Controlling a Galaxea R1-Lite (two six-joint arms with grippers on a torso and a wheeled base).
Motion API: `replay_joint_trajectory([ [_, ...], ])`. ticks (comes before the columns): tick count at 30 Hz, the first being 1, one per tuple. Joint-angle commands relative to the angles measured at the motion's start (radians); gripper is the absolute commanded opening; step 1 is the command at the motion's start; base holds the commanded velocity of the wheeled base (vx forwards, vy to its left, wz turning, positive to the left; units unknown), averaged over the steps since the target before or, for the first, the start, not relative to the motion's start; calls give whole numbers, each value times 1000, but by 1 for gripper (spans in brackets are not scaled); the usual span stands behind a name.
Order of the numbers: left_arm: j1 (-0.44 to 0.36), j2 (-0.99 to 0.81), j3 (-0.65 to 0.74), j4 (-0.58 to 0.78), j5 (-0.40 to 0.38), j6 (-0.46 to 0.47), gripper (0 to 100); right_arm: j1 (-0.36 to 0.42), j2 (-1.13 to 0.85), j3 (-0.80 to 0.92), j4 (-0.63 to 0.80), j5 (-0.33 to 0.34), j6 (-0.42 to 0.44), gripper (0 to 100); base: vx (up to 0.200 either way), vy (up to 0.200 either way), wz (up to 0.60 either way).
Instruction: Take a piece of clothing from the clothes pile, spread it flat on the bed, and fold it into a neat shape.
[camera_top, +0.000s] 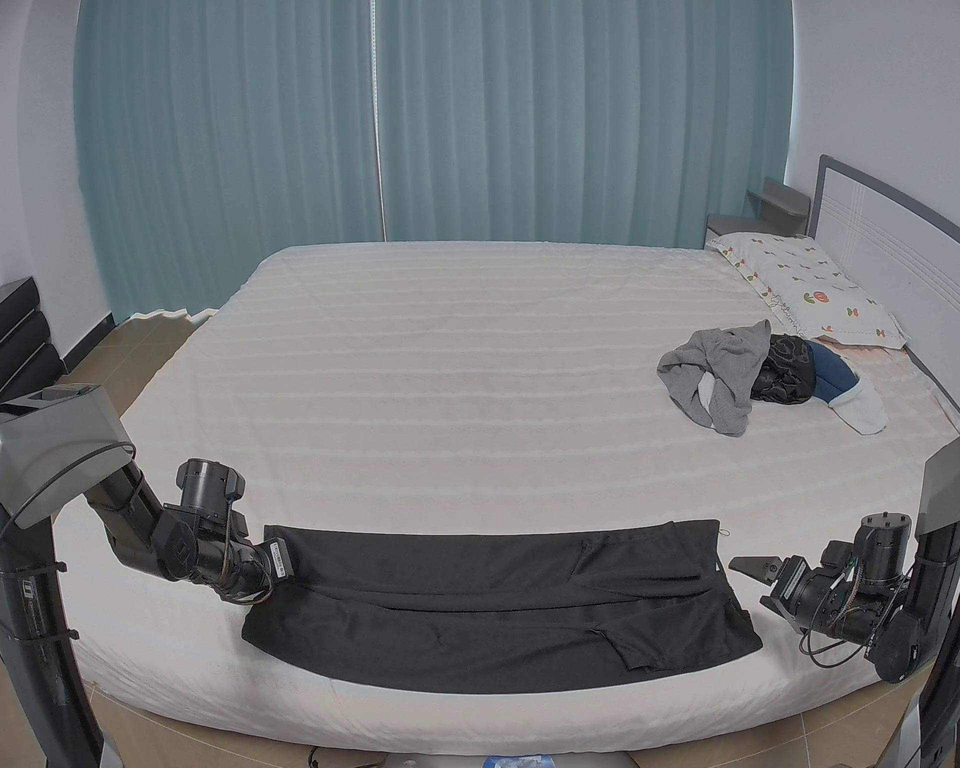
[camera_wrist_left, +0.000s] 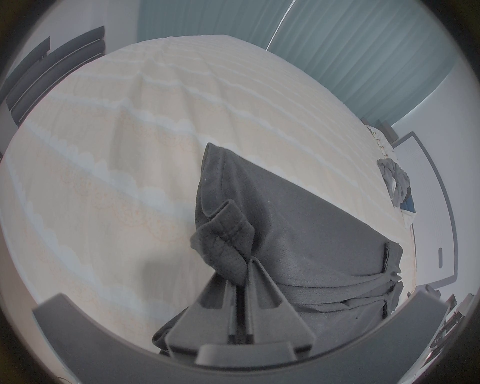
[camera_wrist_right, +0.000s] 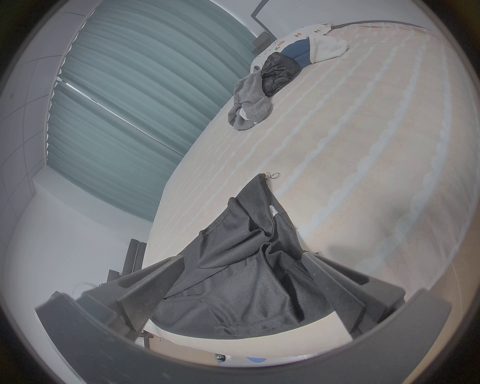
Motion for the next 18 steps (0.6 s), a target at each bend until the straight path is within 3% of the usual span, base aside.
replay_joint_trajectory([
  [1, 0, -15, -3, 0, 0, -2, 0, 0, 1, 18, -8, 1, 0, 100, 0, 0, 0],
  [12, 0, -6, -6, -1, 0, -13, 0, -1, 1, 18, -8, 1, 0, 100, 0, 0, 0],
  [18, -3, -6, -8, -3, -2, -33, 0, 2, 1, 18, -8, 1, 0, 100, -200, 0, 0],
])
